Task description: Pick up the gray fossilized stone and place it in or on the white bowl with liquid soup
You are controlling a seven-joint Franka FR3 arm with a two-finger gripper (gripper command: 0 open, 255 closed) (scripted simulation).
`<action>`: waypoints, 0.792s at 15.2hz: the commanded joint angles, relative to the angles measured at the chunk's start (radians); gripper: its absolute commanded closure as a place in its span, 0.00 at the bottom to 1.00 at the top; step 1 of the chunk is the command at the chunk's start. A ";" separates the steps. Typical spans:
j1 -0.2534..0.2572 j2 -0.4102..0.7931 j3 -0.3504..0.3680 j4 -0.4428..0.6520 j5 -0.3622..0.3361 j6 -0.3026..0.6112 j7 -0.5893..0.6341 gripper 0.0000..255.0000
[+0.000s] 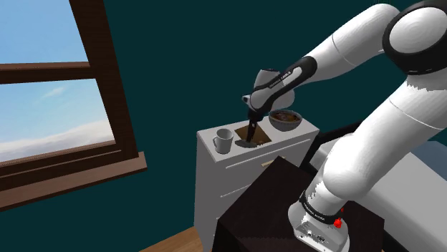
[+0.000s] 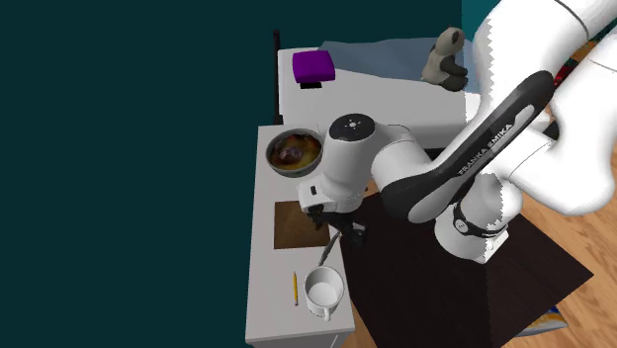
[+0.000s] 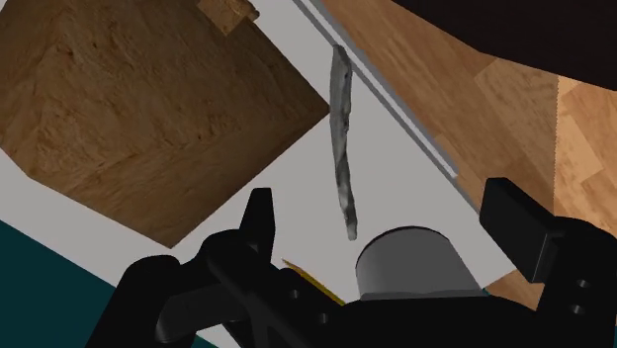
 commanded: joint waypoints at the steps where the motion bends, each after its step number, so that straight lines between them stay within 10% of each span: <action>1: 0.008 0.066 -0.018 0.013 0.028 0.050 -0.053 0.00; 12: 0.029 0.176 -0.018 0.008 0.120 0.157 -0.118 0.00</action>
